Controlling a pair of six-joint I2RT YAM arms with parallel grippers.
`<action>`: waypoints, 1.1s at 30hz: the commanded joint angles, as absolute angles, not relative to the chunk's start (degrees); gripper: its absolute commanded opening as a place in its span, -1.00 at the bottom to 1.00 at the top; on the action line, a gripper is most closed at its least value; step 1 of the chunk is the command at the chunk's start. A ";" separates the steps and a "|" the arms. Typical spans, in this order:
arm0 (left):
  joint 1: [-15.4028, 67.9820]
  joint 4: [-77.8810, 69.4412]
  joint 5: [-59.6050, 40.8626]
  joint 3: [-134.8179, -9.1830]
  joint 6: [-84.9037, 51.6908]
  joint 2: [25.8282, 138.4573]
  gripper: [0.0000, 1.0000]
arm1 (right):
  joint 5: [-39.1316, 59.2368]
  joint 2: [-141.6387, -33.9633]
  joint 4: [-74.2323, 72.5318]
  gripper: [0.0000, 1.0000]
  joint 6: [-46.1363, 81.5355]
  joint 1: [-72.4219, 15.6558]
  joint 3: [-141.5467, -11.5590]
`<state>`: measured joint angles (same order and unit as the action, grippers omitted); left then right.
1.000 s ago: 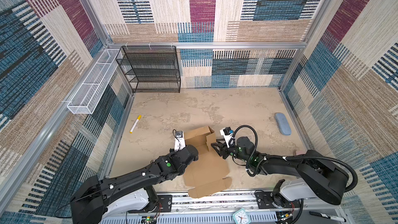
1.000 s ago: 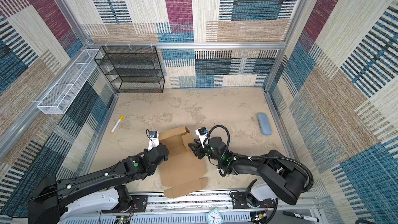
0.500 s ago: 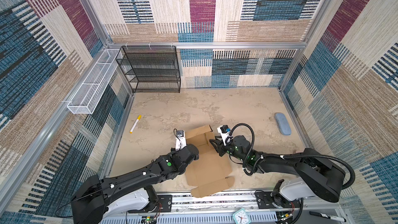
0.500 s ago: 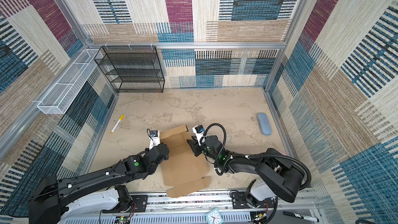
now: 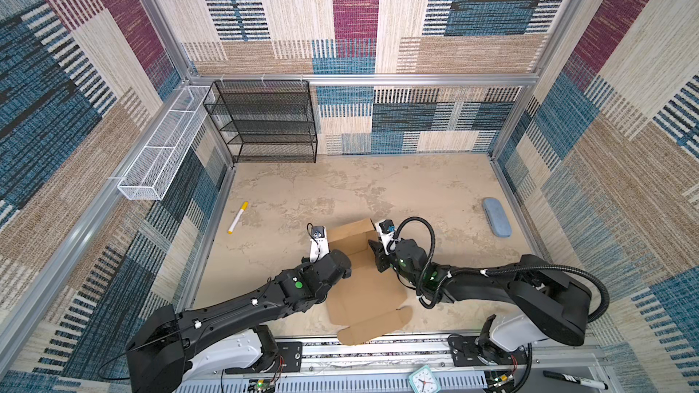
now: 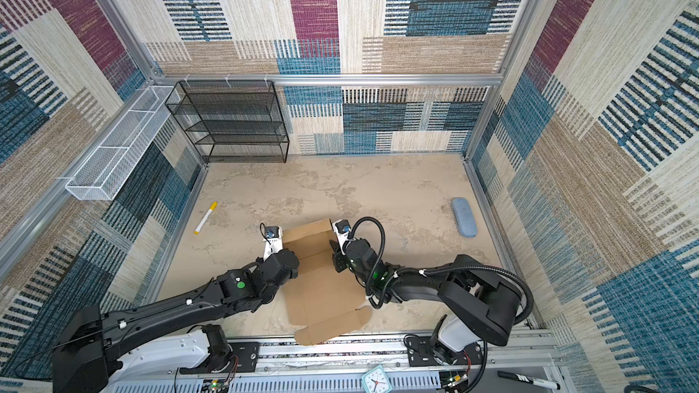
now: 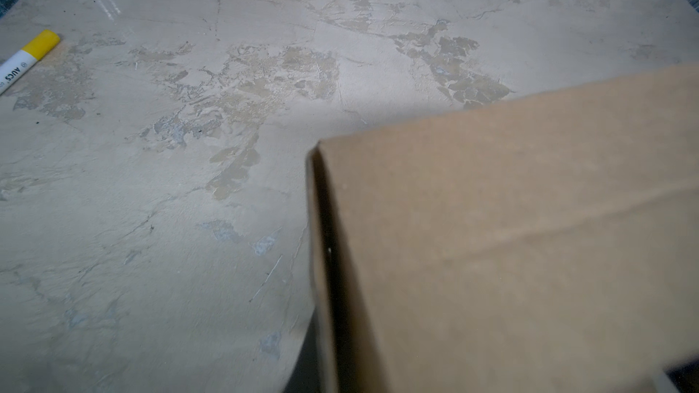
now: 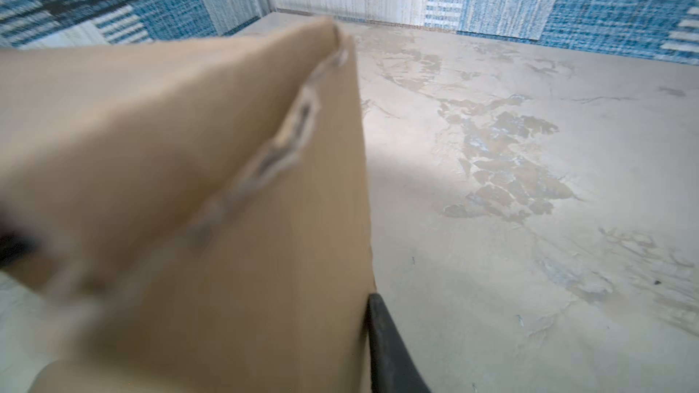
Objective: Fold the paper box
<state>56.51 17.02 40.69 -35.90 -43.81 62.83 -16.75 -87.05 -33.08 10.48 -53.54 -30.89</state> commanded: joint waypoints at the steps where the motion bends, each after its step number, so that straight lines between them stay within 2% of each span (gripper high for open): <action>1: 56.57 18.84 40.65 -38.07 -46.26 63.28 -1.00 | -24.90 -88.97 -28.56 -0.57 11.36 -54.90 -32.96; 5: 56.68 20.12 40.82 -38.65 -47.65 63.50 -1.00 | -29.79 -89.95 -25.22 -0.67 14.18 -55.45 -34.39; 8: 56.77 21.45 41.02 -39.14 -48.95 64.10 -1.00 | -29.80 -90.07 -24.26 -0.74 14.52 -55.45 -35.02; 14: 57.41 23.78 42.25 -41.53 -50.75 66.24 -1.00 | -31.52 -91.12 -19.23 -1.00 16.38 -55.46 -37.37; 26: 57.57 28.03 44.20 -45.67 -53.27 69.75 -1.00 | -31.21 -88.91 -13.29 -1.00 18.90 -55.46 -37.19; 31: 57.66 28.57 44.56 -45.92 -54.23 69.71 -1.00 | -24.66 -86.16 -17.77 -1.00 20.17 -54.71 -33.90; 33: 57.66 28.63 44.65 -46.05 -54.49 69.54 -1.00 | -21.19 -85.54 -18.24 -0.84 21.68 -53.56 -33.22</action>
<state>57.78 27.99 40.51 -45.23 -51.90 69.84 -24.84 -86.19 -20.16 19.09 -54.78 -34.24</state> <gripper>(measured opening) 0.083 0.075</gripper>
